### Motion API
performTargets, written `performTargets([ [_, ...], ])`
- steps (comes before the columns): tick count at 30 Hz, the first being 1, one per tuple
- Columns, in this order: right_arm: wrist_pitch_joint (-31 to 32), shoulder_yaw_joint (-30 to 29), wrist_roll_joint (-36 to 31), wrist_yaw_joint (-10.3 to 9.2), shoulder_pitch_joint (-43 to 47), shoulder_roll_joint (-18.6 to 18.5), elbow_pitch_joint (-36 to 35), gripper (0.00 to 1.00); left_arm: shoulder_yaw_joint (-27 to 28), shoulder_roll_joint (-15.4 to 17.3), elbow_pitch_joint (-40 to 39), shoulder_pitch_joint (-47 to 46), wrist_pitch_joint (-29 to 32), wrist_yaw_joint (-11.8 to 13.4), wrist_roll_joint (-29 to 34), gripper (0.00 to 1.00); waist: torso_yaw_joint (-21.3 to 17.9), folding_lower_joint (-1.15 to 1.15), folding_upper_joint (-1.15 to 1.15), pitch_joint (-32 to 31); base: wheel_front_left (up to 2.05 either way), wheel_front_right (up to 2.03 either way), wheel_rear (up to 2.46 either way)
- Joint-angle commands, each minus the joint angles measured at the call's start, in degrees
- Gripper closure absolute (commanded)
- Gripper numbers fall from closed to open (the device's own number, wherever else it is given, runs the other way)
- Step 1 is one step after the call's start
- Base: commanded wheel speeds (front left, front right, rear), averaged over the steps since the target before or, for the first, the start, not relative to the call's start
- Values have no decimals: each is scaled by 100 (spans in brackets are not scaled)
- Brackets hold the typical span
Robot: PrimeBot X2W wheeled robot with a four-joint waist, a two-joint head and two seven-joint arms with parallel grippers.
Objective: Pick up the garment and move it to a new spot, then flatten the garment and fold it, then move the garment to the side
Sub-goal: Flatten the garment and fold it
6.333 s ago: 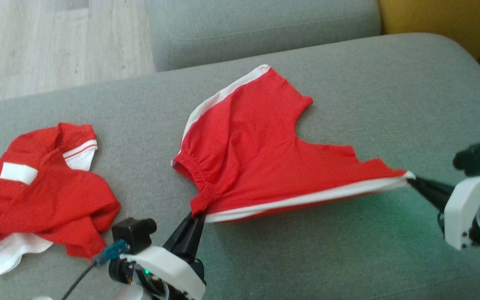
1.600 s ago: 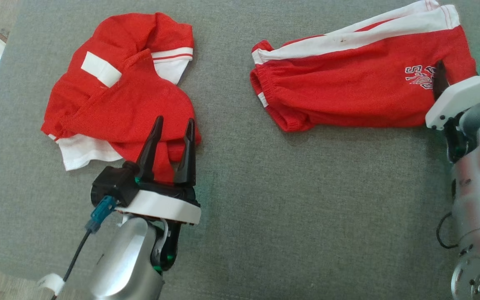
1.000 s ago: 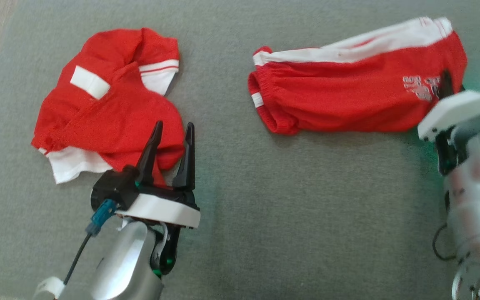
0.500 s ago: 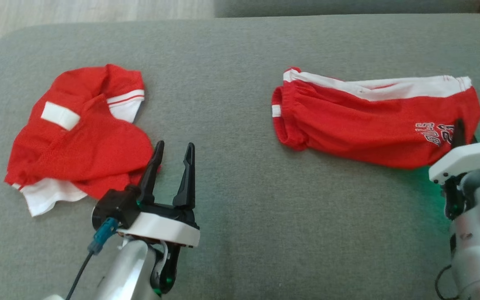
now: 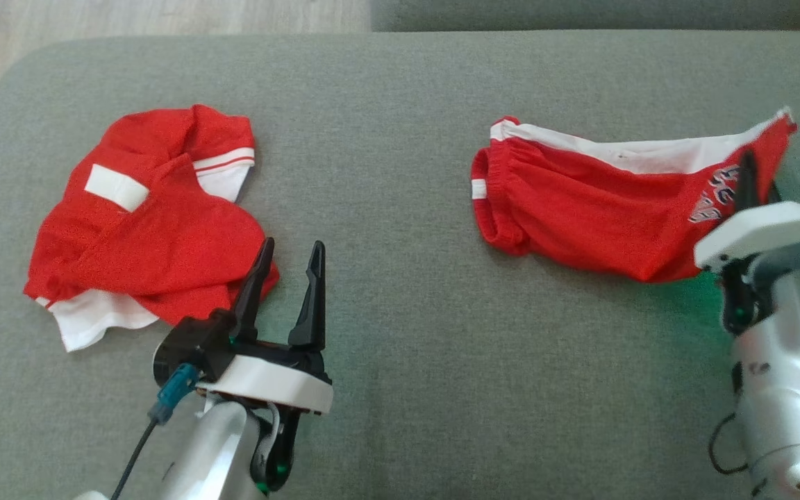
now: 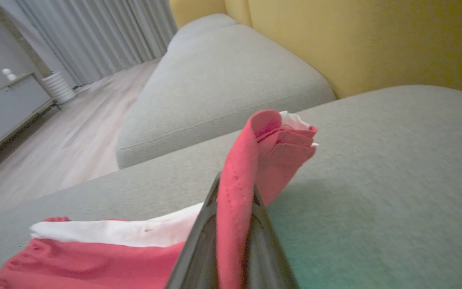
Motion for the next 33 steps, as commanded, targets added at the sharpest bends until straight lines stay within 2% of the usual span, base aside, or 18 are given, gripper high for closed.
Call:
performTargets([
  [1,-75,223,52,-4,-242,83,-217,100,200,48,-140,-114,-55,-20,21,0,37,0,0,-41,0,0,0],
  [14,-137,2133,1038,-4,-215,261,-569,100,88,48,-87,-100,-55,16,-70,0,456,0,0,-232,0,0,0],
  [27,-81,3412,1456,-4,-67,270,-20,100,88,48,-44,-56,-55,41,-98,0,725,0,0,-304,0,0,0],
  [28,-123,3505,1446,-4,-73,270,27,75,86,48,-41,-57,-55,47,-101,0,727,0,0,-308,0,0,0],
  [29,-125,3601,1472,-4,-68,270,84,0,84,48,-38,-58,-55,52,-103,0,726,0,0,-315,0,0,0],
  [33,16,4228,1757,-4,14,272,90,0,111,52,-21,-50,-55,65,-103,0,648,0,0,-374,0,0,0],
])
